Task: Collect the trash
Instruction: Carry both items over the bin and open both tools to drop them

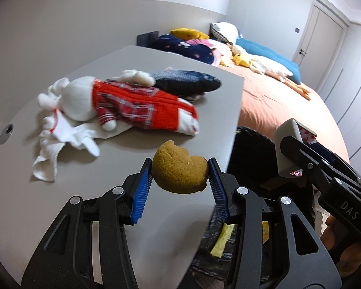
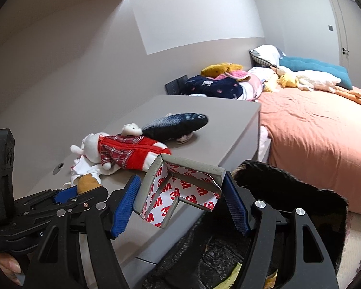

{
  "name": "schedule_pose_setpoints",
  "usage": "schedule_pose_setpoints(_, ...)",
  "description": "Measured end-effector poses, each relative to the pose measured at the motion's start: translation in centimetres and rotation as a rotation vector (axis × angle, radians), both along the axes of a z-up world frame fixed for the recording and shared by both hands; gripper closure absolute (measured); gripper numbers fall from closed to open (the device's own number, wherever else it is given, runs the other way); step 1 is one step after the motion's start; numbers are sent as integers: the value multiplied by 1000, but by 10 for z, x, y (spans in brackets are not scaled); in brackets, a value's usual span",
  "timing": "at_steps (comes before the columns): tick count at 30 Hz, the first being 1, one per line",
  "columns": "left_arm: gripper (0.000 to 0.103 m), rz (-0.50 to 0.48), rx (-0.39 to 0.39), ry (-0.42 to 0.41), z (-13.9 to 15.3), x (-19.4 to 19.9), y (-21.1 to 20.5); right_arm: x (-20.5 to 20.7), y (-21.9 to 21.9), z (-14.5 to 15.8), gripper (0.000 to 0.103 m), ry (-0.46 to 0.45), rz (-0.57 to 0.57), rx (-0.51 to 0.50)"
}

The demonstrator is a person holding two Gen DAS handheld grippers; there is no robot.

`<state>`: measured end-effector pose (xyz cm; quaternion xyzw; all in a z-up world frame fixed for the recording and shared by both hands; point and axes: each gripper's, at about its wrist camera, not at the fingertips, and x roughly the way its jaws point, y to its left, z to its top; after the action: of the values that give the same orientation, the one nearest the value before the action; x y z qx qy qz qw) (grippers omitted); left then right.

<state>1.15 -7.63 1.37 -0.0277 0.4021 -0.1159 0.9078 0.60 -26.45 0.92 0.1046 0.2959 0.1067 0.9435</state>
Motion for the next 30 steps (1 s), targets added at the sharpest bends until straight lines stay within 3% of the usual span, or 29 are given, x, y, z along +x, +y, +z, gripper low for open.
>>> schedule_pose_setpoints(30, 57, -272, 22, 28, -7, -8, -117, -49, -102, 8, 33, -7, -225, 0)
